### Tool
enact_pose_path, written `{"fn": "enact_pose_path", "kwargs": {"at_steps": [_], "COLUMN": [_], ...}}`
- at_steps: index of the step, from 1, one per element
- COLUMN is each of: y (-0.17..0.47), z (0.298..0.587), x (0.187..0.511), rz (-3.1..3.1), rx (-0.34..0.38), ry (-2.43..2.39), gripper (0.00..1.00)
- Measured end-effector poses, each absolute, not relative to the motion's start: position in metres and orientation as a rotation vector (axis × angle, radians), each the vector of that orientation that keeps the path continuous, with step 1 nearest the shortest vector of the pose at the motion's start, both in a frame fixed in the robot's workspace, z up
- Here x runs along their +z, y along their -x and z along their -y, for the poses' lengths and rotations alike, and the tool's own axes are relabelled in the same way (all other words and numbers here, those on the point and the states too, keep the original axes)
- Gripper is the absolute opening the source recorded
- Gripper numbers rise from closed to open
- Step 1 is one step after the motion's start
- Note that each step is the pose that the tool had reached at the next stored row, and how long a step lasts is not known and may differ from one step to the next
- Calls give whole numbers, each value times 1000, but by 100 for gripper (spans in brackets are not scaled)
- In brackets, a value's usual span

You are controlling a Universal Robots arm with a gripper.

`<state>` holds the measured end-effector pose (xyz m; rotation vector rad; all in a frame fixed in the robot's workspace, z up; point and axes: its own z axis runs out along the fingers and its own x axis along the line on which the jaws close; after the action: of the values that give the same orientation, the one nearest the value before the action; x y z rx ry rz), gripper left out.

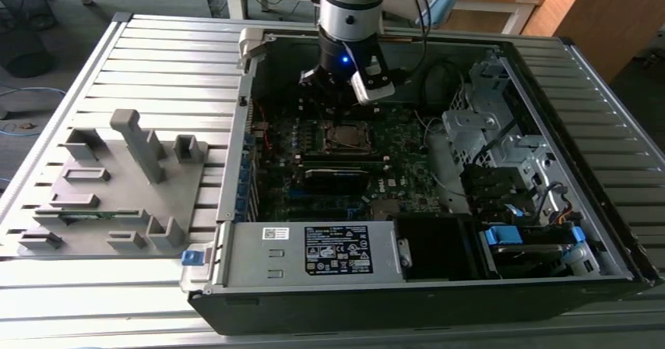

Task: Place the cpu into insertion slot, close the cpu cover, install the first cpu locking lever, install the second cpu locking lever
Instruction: 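Install the first cpu locking lever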

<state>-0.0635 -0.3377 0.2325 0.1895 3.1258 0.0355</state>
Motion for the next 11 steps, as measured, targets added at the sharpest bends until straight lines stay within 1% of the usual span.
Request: {"fn": "enact_pose_path", "kwargs": {"at_steps": [11], "y": [73], "z": [338], "x": [233], "rz": [-3123], "rx": [35], "ry": [-189], "gripper": [11]}}
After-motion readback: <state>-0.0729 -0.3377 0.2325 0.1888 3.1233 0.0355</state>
